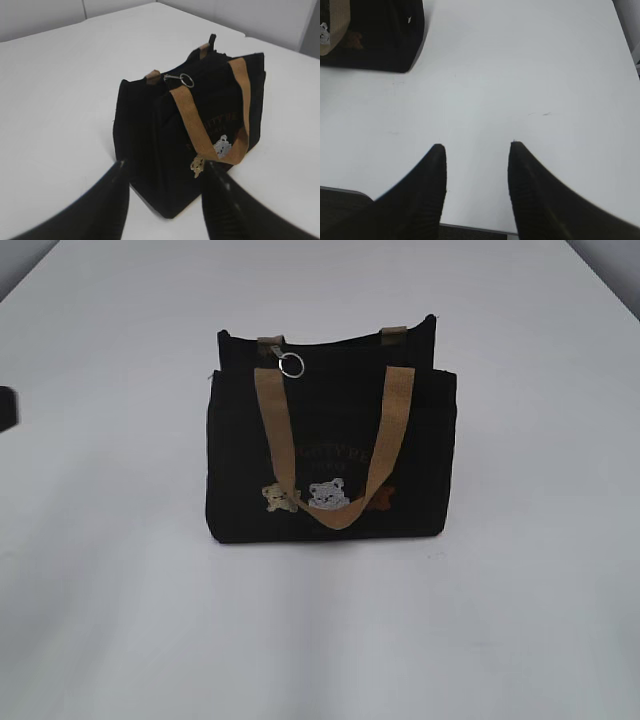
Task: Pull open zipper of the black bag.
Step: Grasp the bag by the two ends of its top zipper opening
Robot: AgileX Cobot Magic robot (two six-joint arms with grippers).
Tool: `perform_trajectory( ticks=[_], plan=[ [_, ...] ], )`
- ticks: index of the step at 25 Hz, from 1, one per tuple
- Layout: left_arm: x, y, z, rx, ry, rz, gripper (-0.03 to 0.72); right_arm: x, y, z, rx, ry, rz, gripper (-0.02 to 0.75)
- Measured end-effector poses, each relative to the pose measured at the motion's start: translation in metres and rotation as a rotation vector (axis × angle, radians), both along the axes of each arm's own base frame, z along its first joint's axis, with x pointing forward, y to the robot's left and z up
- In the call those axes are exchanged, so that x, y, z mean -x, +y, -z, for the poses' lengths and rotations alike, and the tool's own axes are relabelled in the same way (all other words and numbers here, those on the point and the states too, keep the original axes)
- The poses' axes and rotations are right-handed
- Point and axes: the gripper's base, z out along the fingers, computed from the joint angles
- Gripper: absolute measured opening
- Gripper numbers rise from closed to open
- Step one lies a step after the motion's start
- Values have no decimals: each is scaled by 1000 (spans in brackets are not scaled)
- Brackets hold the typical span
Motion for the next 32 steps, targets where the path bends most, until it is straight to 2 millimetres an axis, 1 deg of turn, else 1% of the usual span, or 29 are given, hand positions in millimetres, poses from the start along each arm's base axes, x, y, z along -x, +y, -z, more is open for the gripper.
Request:
perform_trajectory(
  ticks=[2, 3, 4, 6, 9, 13, 19, 22, 25, 26, 28, 29, 30, 31, 32],
  plan=[
    [-37, -6, 16, -34, 30, 60, 364, 0, 0, 0, 0, 0, 0, 326],
    [-57, -8, 28, -63, 54, 87, 370, 0, 0, 0, 0, 0, 0, 326],
    [-70, -10, 37, -102, 49, 128, 375, 0, 0, 0, 0, 0, 0, 326],
    [-95, -18, 56, -97, 77, 211, 381, 0, 0, 0, 0, 0, 0, 326],
    [-122, -29, 83, -130, 111, 316, 396, 0, 0, 0, 0, 0, 0, 326],
    [-149, -43, 105, -168, 139, 395, 433, 0, 0, 0, 0, 0, 0, 326],
    [-180, -56, 121, -173, 168, 429, 448, 0, 0, 0, -3, 1, -2, 326],
    [-195, -62, 127, -173, 173, 440, 449, -8, 2, 0, 16, 49, -39, 326],
    [-210, -74, 132, -174, 167, 466, 445, -30, 10, -8, 39, 107, -157, 326],
    [-212, -80, 135, -174, 169, 479, 419, -39, 14, -13, 23, 95, -205, 326],
    [-216, -88, 138, -176, 171, 498, 291, -67, 24, -23, -33, 50, -304, 326],
    [-216, -90, 140, -177, 173, 505, 190, -82, 28, -26, -52, 22, -342, 326],
    [-216, -91, 140, -176, 174, 506, 101, -100, 33, -26, -106, 26, -376, 326],
    [-216, -91, 140, -175, 174, 506, 62, -121, 37, -25, -135, 25, -410, 326],
    [-216, -92, 140, -175, 174, 508, 63, -142, 40, -21, -133, 36, -450, 326]
  ],
)
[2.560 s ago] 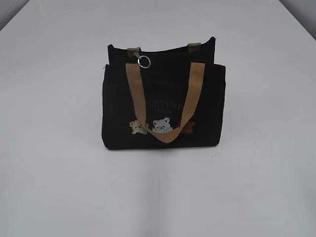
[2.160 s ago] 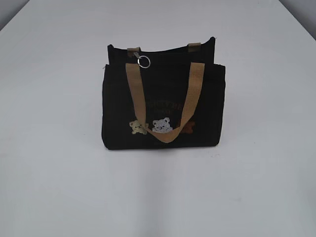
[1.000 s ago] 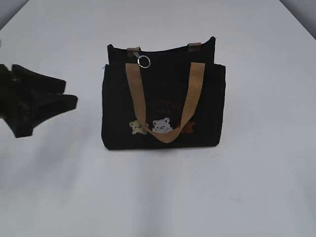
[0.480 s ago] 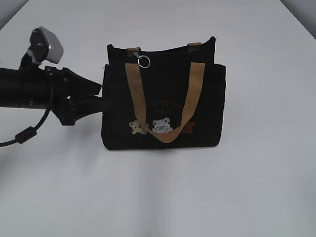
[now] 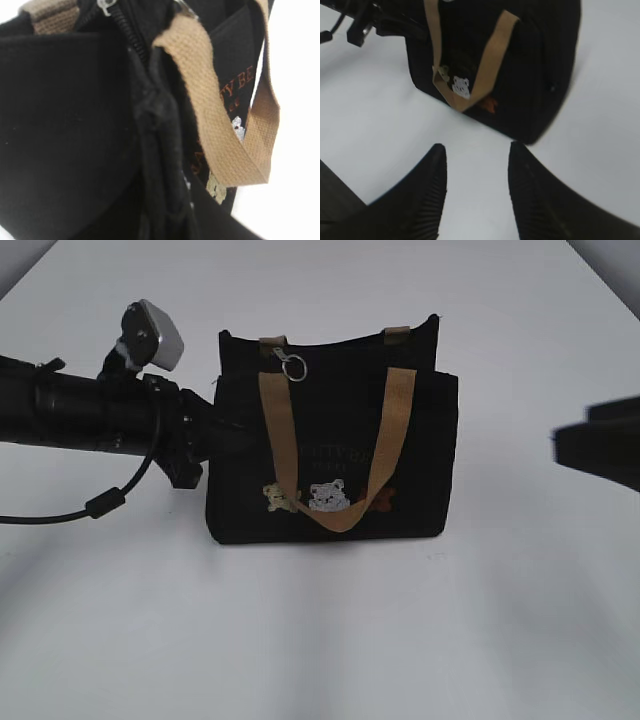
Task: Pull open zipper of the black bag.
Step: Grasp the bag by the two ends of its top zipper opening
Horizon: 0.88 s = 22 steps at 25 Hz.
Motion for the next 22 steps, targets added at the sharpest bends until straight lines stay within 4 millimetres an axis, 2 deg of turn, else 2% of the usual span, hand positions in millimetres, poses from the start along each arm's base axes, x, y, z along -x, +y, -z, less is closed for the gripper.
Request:
perform_trajectory(
  ticks=[2, 6, 9, 11, 14, 17, 18, 20, 22],
  plan=[
    [0, 0, 0, 0, 0, -1, 63, -43, 13, 8, -21, 16, -77, 326],
    [0, 0, 0, 1, 0, -3, 63, -126, 55, 16, 18, -19, -191, 326],
    [0, 0, 0, 1, 0, -3, 63, -175, 91, 24, 28, -21, -261, 326],
    [0, 0, 0, 1, 0, -3, 63, -199, 113, 27, 23, -30, -297, 326],
    [0, 0, 0, 1, 0, -3, 63, -221, 143, 38, 13, -19, -341, 326],
    [0, 0, 0, 1, 0, -3, 63, -228, 163, 55, 18, 17, -358, 307],
    [0, 0, 0, -1, 0, -4, 63, -228, 165, 59, 28, 32, -345, 255],
    [0, 0, 0, -3, 0, -6, 63, -228, 163, 60, 37, 64, -319, 94],
    [0, 0, 0, -3, 0, -6, 63, -228, 153, 51, 39, 81, -280, 12]
  ],
)
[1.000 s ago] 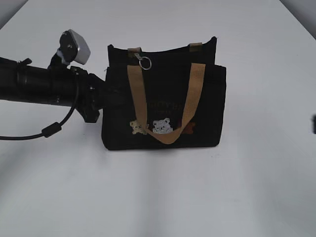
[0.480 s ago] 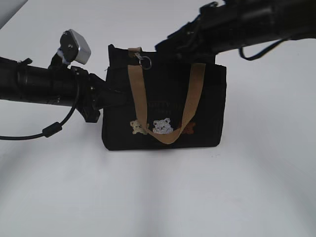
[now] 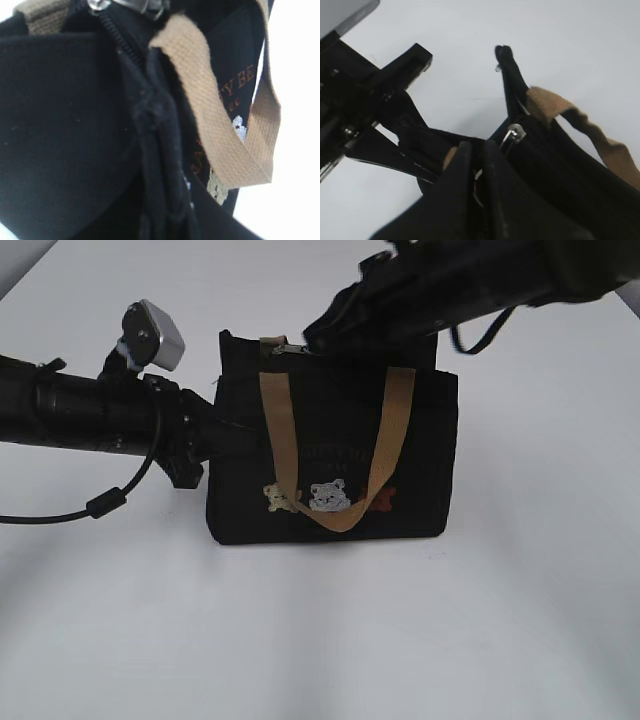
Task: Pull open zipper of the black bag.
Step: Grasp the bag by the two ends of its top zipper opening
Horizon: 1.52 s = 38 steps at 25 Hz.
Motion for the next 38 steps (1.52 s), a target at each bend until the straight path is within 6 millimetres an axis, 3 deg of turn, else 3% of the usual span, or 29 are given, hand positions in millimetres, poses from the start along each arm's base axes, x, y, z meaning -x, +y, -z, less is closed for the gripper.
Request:
perform_trajectory(
  ticks=[7, 10, 13, 17, 19, 25, 29, 33, 38],
  plan=[
    [0, 0, 0, 1, 0, 1, 63, -5, -77, -47, 20, -4, 183, -1],
    [0, 0, 0, 1, 0, 1, 63, -4, -90, -54, 20, 4, 203, -1],
    [0, 0, 0, 1, 0, 1, 63, -2, -84, -53, 18, 13, 182, 40],
    [0, 0, 0, 1, 0, 1, 63, 0, -55, -48, 21, -4, 143, 269],
    [0, 0, 0, 1, 0, 1, 63, -5, -39, -45, 20, -11, 113, 324],
    [0, 0, 0, 1, 0, 1, 63, -43, -7, -44, -26, 25, 20, 335],
    [0, 0, 0, 1, 0, 1, 63, -55, 3, -35, -30, 83, -49, 335],
    [0, 0, 0, 2, 0, 2, 63, -60, -4, -25, -27, 153, -67, 335],
    [0, 0, 0, 2, 0, 2, 63, -70, -29, -14, -24, 215, -42, 335]
  ],
)
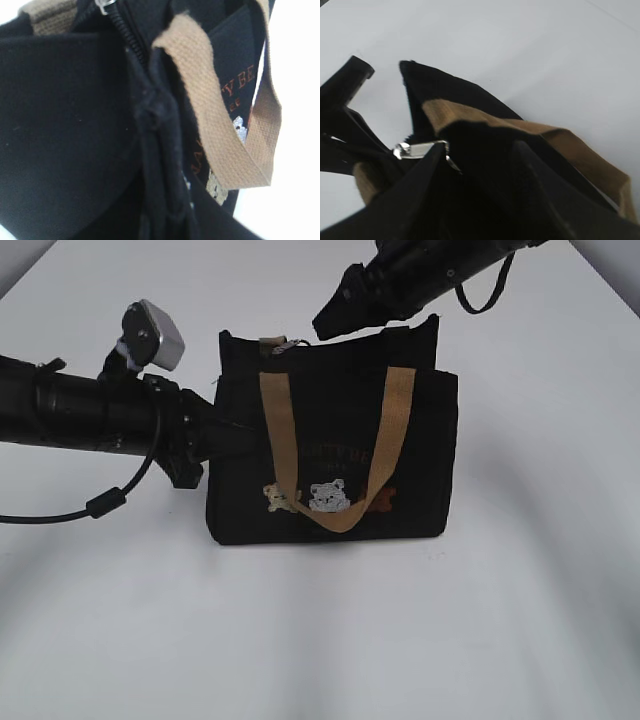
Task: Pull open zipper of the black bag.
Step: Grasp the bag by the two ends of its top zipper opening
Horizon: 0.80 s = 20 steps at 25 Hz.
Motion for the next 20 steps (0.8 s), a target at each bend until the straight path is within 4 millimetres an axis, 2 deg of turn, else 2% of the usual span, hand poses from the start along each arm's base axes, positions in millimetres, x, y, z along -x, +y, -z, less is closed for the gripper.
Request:
perform_trajectory(
  ticks=[10, 20],
  plan=[
    [0, 0, 0, 0, 0, 0, 62, -1, 6, -3, -108, 5, -15, 335],
    [0, 0, 0, 0, 0, 0, 62, -4, 11, 20, -112, 54, -46, 322]
  ],
)
